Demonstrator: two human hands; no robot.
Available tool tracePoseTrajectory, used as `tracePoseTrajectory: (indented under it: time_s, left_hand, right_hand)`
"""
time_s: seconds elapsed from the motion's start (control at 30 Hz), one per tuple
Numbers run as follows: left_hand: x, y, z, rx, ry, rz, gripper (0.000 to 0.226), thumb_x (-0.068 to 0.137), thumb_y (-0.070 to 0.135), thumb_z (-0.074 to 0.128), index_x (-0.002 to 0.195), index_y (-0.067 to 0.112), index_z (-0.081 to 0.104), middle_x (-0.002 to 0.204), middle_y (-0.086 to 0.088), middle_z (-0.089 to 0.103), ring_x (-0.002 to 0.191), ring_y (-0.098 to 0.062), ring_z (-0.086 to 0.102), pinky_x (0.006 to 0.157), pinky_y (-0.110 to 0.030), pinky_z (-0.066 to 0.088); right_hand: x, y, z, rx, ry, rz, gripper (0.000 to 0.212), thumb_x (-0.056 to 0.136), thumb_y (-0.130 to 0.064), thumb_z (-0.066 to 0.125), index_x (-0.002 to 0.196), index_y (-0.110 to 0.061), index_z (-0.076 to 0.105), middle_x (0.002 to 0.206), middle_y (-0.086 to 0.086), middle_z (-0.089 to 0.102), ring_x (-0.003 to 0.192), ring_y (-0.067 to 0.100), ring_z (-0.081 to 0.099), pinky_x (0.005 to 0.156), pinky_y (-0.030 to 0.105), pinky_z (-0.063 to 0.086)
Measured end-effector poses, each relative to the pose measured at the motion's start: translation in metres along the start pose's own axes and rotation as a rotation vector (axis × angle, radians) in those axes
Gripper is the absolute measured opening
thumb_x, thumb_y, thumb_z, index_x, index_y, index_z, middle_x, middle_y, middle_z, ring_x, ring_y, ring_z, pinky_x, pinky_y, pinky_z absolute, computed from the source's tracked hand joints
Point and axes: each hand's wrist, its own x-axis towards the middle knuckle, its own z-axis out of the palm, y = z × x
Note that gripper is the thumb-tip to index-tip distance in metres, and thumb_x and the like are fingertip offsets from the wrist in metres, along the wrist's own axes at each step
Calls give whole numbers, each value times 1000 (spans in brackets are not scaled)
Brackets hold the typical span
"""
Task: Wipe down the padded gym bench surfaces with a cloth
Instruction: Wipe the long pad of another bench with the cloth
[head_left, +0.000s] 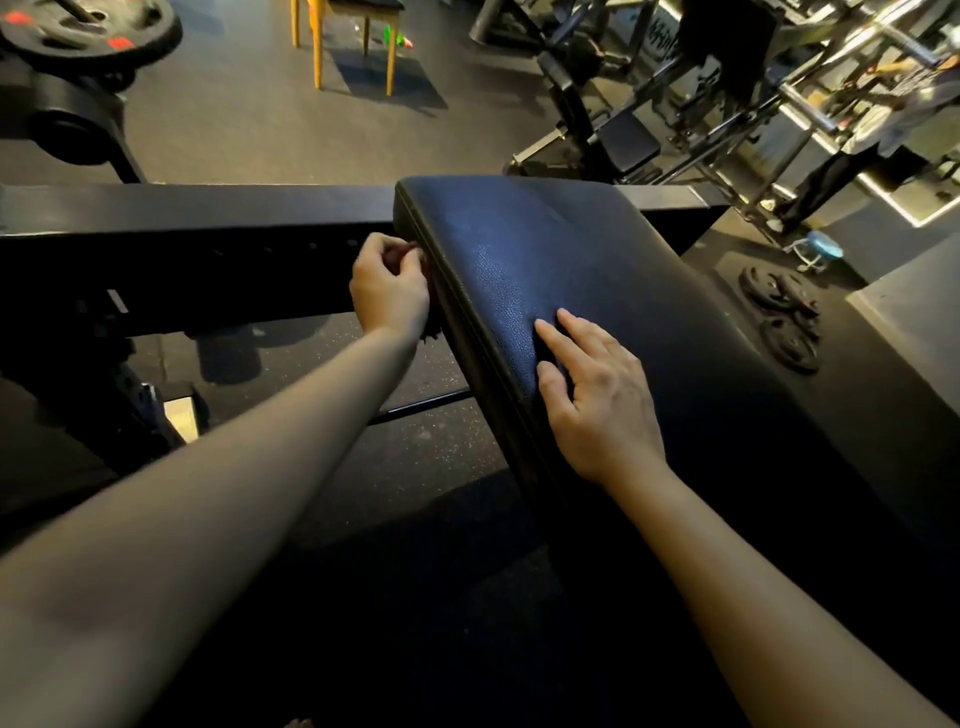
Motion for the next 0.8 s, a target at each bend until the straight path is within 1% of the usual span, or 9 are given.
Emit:
tracePoseTrajectory:
  time_s: [0.1, 0.23, 0.33, 0.4, 0.47, 0.57, 0.67, 0.73, 0.8]
  left_hand:
    - [-22, -7, -1, -46, -51, -33, 11, 96, 14, 65, 90, 22, 61, 81, 8, 62, 77, -9, 61, 76, -32, 54]
    - [-93, -20, -17, -108, -238, 51, 18, 97, 3, 63, 89, 20, 61, 80, 3, 63, 73, -6, 60, 70, -27, 52]
    - [-40, -9, -5, -1, -106, 58, 8, 97, 9, 63, 95, 16, 62, 83, 6, 62, 77, -7, 58, 72, -22, 52]
    - [7, -2, 3, -3, -21, -16, 3, 98, 15, 63, 95, 17, 62, 86, 6, 63, 80, -8, 60, 82, -30, 55]
    - [13, -1, 6, -43, -3, -36, 4, 98, 15, 62, 95, 17, 62, 86, 6, 63, 80, -8, 60, 82, -34, 56]
    - [-41, -18, 0, -107, -107, -19, 12, 97, 10, 63, 92, 20, 61, 82, 4, 63, 76, -8, 59, 76, -30, 51]
    - [-80, -32, -10, -116, -217, 20, 13, 94, 14, 64, 87, 25, 61, 82, -1, 67, 76, -13, 62, 75, -30, 53]
    - [-52, -23, 0, -72, -118, 30, 14, 96, 9, 63, 89, 21, 61, 80, 4, 63, 74, -9, 58, 71, -21, 50]
    - [-4, -10, 10, -10, -10, -5, 8, 98, 11, 61, 94, 17, 60, 83, 4, 61, 78, -11, 57, 71, -21, 47]
  right_hand:
    - [0, 0, -1, -6, -8, 5, 54, 98, -43, 37, 149, -29, 50, 159, 0, 42, 148, 18, 33, 123, 40, 23]
    - [0, -1, -2, -4, -18, 13, 55, 98, -43, 36, 150, -29, 49, 160, 1, 41, 148, 19, 33, 123, 42, 23]
    - [0, 0, -2, -10, -22, 9, 55, 98, -43, 35, 150, -30, 48, 160, 0, 40, 149, 18, 32, 123, 41, 22]
    - [1, 1, -1, -4, -13, 8, 55, 98, -43, 36, 150, -30, 48, 160, -1, 40, 149, 16, 32, 123, 41, 22]
    - [0, 1, -1, 6, 0, 6, 54, 98, -43, 37, 149, -30, 50, 159, -2, 41, 148, 16, 33, 123, 42, 24]
    - [1, 1, 1, 2, 8, 5, 53, 98, -42, 38, 148, -31, 50, 159, -2, 42, 148, 16, 34, 122, 44, 26]
    - [0, 0, 1, -3, 8, 5, 53, 98, -42, 39, 148, -30, 50, 159, -1, 42, 148, 17, 34, 121, 45, 26]
    - [0, 0, 0, -1, 12, 5, 53, 98, -42, 39, 148, -29, 51, 158, -1, 43, 147, 18, 35, 121, 45, 26]
    - [0, 0, 0, -1, 4, 9, 53, 98, -42, 38, 148, -30, 50, 159, -1, 42, 148, 16, 34, 122, 44, 25]
